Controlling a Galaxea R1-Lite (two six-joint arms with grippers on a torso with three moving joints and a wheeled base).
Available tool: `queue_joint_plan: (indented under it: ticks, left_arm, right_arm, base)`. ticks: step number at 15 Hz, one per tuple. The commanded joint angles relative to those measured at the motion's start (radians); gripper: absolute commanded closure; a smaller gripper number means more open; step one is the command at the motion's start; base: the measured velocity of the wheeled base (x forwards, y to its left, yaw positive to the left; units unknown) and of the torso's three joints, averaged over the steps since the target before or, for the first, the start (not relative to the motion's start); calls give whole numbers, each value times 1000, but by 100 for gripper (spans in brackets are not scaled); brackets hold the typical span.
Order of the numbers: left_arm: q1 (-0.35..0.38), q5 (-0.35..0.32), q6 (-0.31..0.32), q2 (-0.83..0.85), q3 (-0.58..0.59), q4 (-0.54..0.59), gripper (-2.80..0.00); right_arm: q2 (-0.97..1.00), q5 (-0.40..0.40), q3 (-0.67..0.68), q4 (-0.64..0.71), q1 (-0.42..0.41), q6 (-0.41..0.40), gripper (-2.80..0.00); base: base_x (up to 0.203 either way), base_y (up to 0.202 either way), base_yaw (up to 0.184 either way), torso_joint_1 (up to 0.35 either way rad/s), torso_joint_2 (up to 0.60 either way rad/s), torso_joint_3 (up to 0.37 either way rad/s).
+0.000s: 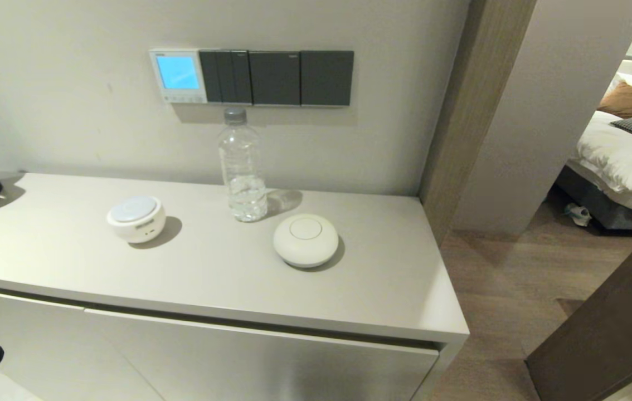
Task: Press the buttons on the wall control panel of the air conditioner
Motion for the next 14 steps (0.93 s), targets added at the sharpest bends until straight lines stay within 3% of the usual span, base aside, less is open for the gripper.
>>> queue_joint_plan:
  ticks: [1, 4, 7, 9, 14]
  left_arm:
    - [10, 53, 11, -1, 37, 2, 0]
    - [46, 119, 50, -38, 70, 6, 0]
    - [157, 120, 96, -114, 99, 40, 0]
    - [199, 100, 126, -182, 119, 69, 0]
    - [206, 15, 132, -295, 207, 76, 0]
  right_arm:
    - [0, 0, 3, 0, 0, 0, 0]
    - [0, 0, 3, 0, 0, 0, 0]
    - [0, 0, 3, 0, 0, 0, 0]
    - [0, 0, 3, 0, 0, 0, 0]
    - [0, 0, 3, 0, 0, 0, 0]
  base:
    - [0, 0, 0, 0, 0, 0]
    - [0, 0, 0, 0, 0, 0]
    - [0, 0, 0, 0, 0, 0]
    - [0, 0, 0, 0, 0, 0]
    - [0, 0, 0, 0, 0, 0]
